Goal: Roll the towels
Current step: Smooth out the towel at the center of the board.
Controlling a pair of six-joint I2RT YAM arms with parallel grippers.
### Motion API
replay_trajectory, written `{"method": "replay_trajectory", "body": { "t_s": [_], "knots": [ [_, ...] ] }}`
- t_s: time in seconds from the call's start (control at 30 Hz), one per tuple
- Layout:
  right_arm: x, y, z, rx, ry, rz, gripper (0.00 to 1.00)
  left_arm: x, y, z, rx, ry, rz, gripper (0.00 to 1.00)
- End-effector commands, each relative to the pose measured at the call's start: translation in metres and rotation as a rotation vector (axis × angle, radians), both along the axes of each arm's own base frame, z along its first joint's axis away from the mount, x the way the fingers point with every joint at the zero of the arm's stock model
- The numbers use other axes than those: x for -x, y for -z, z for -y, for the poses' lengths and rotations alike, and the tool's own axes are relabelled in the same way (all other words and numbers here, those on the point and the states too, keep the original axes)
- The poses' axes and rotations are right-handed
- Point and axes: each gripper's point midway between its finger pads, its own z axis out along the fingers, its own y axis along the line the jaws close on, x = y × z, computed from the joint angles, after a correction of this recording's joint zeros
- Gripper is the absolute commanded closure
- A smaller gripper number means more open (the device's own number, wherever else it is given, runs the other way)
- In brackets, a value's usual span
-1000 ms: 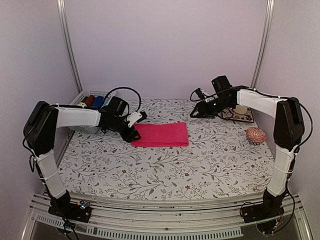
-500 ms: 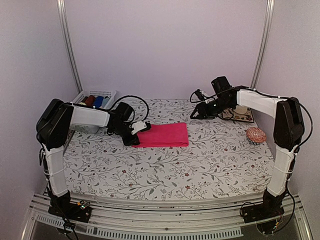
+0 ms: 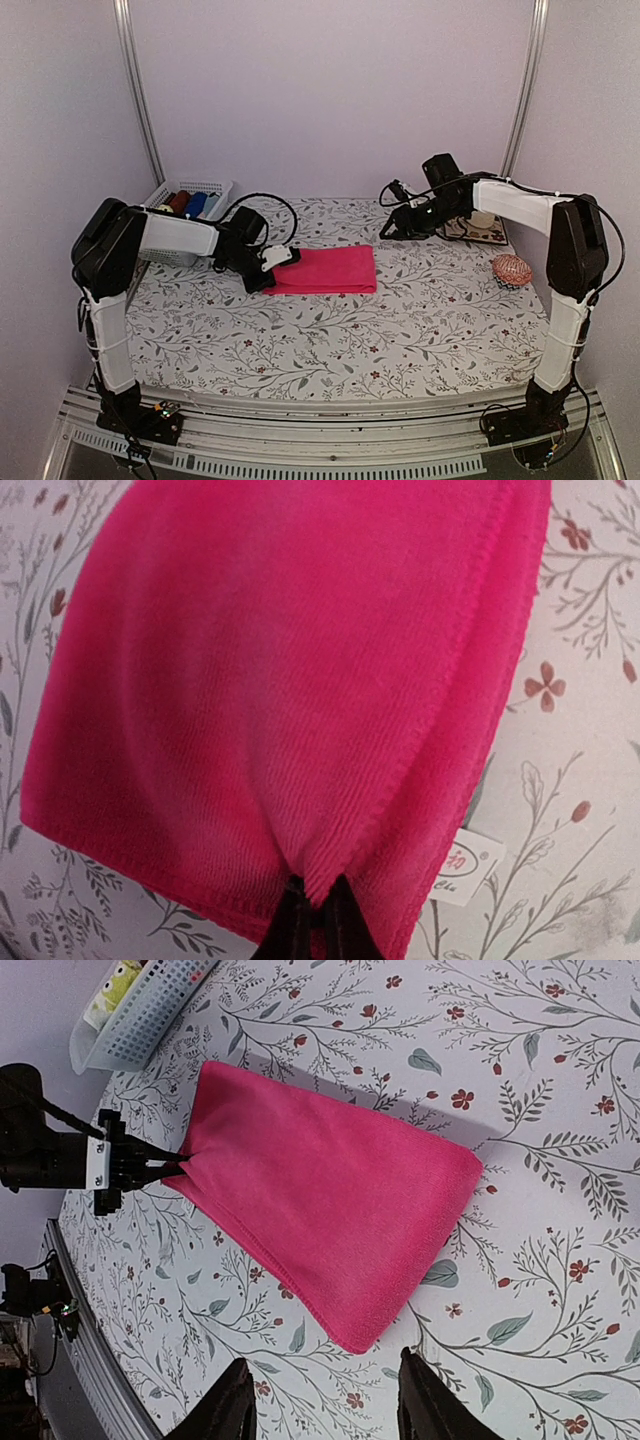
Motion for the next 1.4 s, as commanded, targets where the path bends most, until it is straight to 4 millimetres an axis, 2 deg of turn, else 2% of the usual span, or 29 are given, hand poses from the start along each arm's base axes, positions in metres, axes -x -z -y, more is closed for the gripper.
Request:
{"method": "replay_trajectory", "body": {
  "t_s": [0.0, 0.17, 0.23, 0.37, 0.67, 0.77, 1.0, 1.1, 1.13, 1.17, 1.2, 1.37],
  "knots": [
    [0.001, 0.001, -0.007, -0.009, -0.027, -0.005, 0.51, -0.002, -0.015, 0.000, 0.005, -0.004, 0.032, 0.98],
    [0.002, 0.002, -0.008, -0.007, -0.031, -0.009, 0.51, -0.004, -0.021, 0.001, 0.003, -0.014, 0.040, 0.97],
    [0.003, 0.003, -0.008, -0.005, -0.031, -0.011, 0.51, -0.004, -0.037, 0.003, 0.018, -0.018, 0.069, 0.91],
    [0.004, 0.002, -0.009, -0.006, -0.034, -0.009, 0.51, 0.002, -0.044, 0.004, 0.028, -0.014, 0.070, 0.89],
    [0.006, 0.001, -0.011, -0.015, -0.041, -0.010, 0.51, 0.010, -0.030, 0.006, 0.027, -0.017, 0.015, 0.89],
    [0.007, 0.001, -0.010, -0.013, -0.040, -0.011, 0.51, 0.014, -0.025, 0.005, 0.020, -0.012, -0.002, 0.82],
    [0.010, 0.001, -0.009, -0.013, -0.039, -0.011, 0.51, 0.016, -0.017, 0.005, 0.003, -0.019, -0.012, 0.80],
    [0.011, 0.000, -0.010, -0.013, -0.040, -0.009, 0.51, 0.017, -0.016, 0.009, -0.001, -0.008, -0.004, 0.73],
    [0.011, -0.001, -0.010, -0.015, -0.040, -0.006, 0.51, 0.017, -0.016, 0.010, -0.005, -0.002, 0.002, 0.73],
    [0.011, -0.001, -0.010, -0.015, -0.040, -0.006, 0.51, 0.020, -0.003, 0.009, -0.024, 0.004, -0.021, 0.73],
    [0.011, 0.000, -0.010, -0.015, -0.041, -0.007, 0.51, 0.020, 0.001, 0.009, -0.030, 0.007, -0.024, 0.73],
    [0.012, 0.000, -0.010, -0.013, -0.041, -0.008, 0.51, 0.018, 0.004, 0.009, -0.040, 0.005, -0.019, 0.73]
  ]
}}
